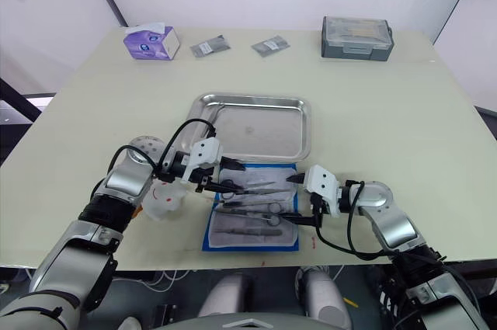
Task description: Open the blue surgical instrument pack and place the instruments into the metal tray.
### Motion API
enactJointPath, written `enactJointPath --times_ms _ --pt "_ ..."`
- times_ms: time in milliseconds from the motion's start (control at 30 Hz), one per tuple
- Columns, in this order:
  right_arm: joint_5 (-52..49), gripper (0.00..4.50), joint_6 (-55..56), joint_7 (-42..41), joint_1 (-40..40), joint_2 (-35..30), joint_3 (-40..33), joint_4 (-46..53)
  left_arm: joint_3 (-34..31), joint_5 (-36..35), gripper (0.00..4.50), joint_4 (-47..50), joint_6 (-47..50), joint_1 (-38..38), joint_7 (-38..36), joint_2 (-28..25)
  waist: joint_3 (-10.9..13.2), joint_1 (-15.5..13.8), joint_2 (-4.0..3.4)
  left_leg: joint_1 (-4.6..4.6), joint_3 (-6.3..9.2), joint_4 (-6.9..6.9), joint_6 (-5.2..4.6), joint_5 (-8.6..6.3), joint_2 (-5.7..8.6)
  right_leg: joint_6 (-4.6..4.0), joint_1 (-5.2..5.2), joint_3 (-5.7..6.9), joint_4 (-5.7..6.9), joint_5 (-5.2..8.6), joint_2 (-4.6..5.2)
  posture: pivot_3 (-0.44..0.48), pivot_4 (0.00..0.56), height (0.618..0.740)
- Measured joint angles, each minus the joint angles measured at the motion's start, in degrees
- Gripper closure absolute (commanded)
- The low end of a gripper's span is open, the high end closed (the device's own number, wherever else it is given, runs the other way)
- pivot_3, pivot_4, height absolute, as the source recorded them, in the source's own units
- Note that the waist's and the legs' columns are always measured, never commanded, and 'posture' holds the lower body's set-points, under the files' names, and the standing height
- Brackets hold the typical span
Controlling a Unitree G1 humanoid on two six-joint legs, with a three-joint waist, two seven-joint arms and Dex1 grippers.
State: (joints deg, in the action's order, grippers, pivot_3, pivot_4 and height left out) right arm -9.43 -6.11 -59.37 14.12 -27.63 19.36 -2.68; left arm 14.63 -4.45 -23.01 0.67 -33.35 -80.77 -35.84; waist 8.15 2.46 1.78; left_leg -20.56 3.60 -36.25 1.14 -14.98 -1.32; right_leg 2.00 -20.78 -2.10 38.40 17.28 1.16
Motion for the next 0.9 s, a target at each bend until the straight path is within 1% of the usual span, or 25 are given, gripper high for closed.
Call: enactJointPath --times_ms 367,667,767,800,833,867,900 --pt "0.0 0.00 0.0 0.2 0.0 0.0 0.0 0.0 0.2 0.2 1.86 -1.2 -1.4 -0.5 0.5 0.3 0.0 0.0 -0.03 0.00 -0.01 0.00 0.00 0.00 0.00 0.00 0.00 0.01 0.00 0.00 0.00 0.000 0.150 0.734" --pt "0.0 0.00 0.0 0.2 0.0 0.1 0.1 0.0 0.6 0.2 1.86 -0.3 -1.1 -0.1 0.3 0.3 0.0 0.0 -0.06 0.01 -0.01 0.00 0.00 0.00 0.00 0.00 0.00 0.00 0.00 0.00 -0.01 0.000 0.150 0.734" --pt "0.0 0.00 0.0 0.2 -0.1 0.1 0.1 0.0 0.7 0.1 2.61 0.4 -0.8 0.4 -0.1 0.2 -0.1 0.0 -0.07 0.01 -0.01 0.00 0.00 0.00 0.00 -0.01 0.01 -0.02 0.00 0.00 -0.01 0.000 0.150 0.734" --pt "0.0 0.00 0.0 0.2 -0.1 0.1 0.1 0.0 0.8 0.0 3.19 1.0 -0.6 0.7 -0.3 0.2 -0.1 0.0 -0.07 0.01 -0.01 0.00 0.00 0.00 0.00 -0.01 0.01 -0.02 0.00 0.00 -0.01 0.000 0.150 0.734" --pt "0.0 0.00 0.0 0.3 -0.1 0.1 0.1 0.0 1.0 -0.1 3.32 1.3 -0.4 0.9 -0.5 0.2 -0.1 0.0 -0.08 0.01 -0.01 0.00 0.00 0.00 -0.01 -0.01 0.01 -0.02 0.00 0.00 -0.01 0.000 0.150 0.734" --pt "0.0 0.00 0.0 0.3 -0.1 0.1 0.1 0.0 1.0 -0.1 3.75 1.5 -0.3 1.0 -0.5 0.2 -0.1 0.0 -0.08 0.01 -0.01 0.00 0.00 0.00 -0.01 -0.01 0.01 -0.02 0.00 0.00 -0.01 0.000 0.150 0.734" --pt "0.0 0.00 0.0 0.3 -0.1 0.1 0.1 0.0 1.1 -0.1 3.94 1.6 -0.2 1.0 -0.5 0.2 -0.1 0.0 -0.08 0.01 0.00 0.00 0.00 0.00 0.00 0.00 0.01 -0.02 0.00 0.00 -0.01 0.000 0.150 0.734"
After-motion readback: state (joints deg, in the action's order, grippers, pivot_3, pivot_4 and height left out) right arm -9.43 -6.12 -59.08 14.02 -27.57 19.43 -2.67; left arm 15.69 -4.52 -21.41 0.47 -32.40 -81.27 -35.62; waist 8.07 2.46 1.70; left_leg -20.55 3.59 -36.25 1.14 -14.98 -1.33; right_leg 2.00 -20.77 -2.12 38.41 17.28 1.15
